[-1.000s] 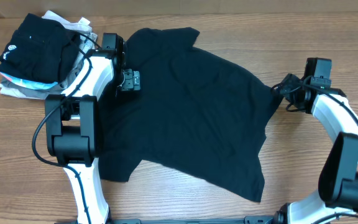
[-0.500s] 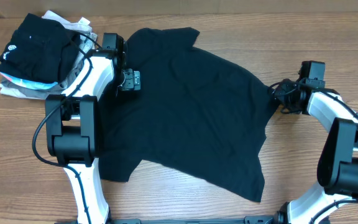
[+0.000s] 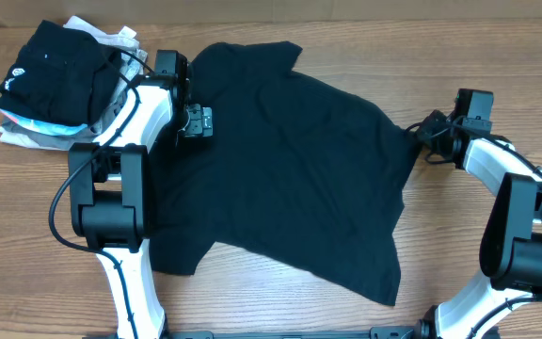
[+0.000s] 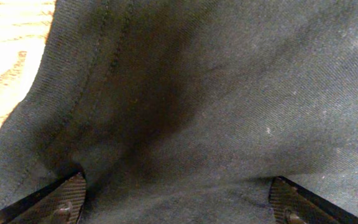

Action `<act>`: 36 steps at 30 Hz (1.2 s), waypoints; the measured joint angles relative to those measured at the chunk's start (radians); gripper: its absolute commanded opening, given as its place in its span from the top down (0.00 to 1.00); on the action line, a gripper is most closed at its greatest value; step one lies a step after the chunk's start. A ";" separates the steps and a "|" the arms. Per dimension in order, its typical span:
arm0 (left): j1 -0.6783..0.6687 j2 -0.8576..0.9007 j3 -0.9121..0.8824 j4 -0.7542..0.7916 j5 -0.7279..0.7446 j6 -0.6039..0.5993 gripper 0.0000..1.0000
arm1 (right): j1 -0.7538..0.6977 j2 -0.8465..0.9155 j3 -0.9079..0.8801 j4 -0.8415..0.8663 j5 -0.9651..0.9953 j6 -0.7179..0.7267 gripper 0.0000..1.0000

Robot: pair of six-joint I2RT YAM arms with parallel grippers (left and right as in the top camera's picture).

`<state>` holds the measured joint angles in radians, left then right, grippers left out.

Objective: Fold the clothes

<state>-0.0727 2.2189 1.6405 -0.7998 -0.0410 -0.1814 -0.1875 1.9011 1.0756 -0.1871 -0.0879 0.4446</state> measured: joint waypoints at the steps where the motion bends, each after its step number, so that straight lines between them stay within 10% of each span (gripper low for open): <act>1: 0.000 0.000 0.000 0.000 0.000 0.000 0.04 | -0.001 0.000 0.000 0.014 -0.001 0.000 0.96; 26: -0.005 0.000 0.000 0.006 -0.001 0.001 0.02 | -0.037 0.085 0.002 0.345 0.071 -0.001 0.96; 31: -0.006 0.000 -0.002 0.018 -0.001 0.002 0.00 | -0.087 0.089 0.011 0.333 0.042 0.000 0.07; 36: -0.006 0.001 0.008 0.006 -0.001 0.008 0.00 | -0.142 0.088 0.087 0.194 -0.043 -0.003 0.00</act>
<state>-0.0792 2.2200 1.6482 -0.7937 -0.0422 -0.1734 -0.3298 1.9888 1.1629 0.0071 -0.1314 0.4412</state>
